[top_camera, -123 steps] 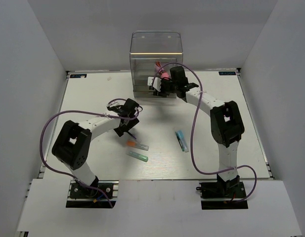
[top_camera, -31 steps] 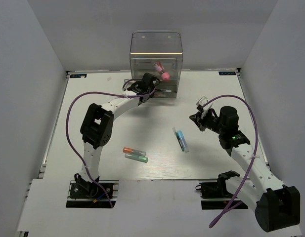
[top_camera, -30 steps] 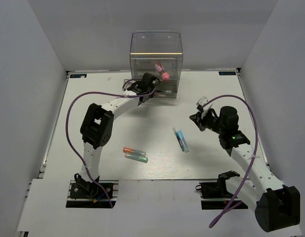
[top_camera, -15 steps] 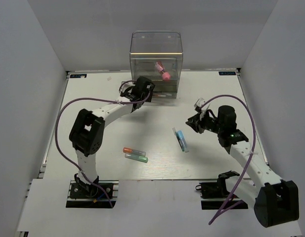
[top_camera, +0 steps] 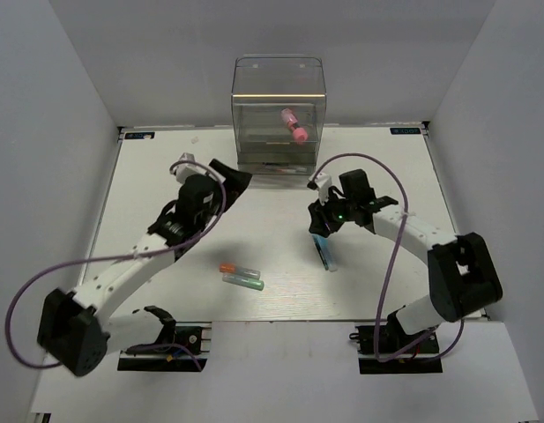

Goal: Sort the stationery into containers
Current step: Grab a piece of stationery with the right arm

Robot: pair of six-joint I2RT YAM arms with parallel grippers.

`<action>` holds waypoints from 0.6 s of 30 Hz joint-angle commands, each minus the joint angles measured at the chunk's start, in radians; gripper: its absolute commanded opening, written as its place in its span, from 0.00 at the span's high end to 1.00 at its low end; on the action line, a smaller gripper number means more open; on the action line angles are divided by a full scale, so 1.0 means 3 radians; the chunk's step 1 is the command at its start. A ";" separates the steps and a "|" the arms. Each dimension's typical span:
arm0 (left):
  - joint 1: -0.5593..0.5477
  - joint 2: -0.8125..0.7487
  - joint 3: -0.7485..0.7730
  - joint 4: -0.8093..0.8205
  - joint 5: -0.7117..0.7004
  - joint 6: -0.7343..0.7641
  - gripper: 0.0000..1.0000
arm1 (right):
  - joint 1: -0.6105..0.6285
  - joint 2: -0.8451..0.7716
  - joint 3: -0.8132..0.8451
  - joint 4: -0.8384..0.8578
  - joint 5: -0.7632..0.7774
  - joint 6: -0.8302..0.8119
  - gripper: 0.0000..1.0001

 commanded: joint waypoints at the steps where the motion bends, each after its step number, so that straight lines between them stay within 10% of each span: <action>1: 0.0027 -0.0527 -0.0376 -0.0066 0.0025 0.0997 0.01 | 0.0093 0.0285 0.0361 -0.0255 0.0554 0.0154 0.47; 18: 0.0027 -0.2026 -0.0627 -0.1518 0.0030 0.2281 0.01 | 0.0457 0.1026 0.0802 -0.0665 0.1082 0.0220 0.45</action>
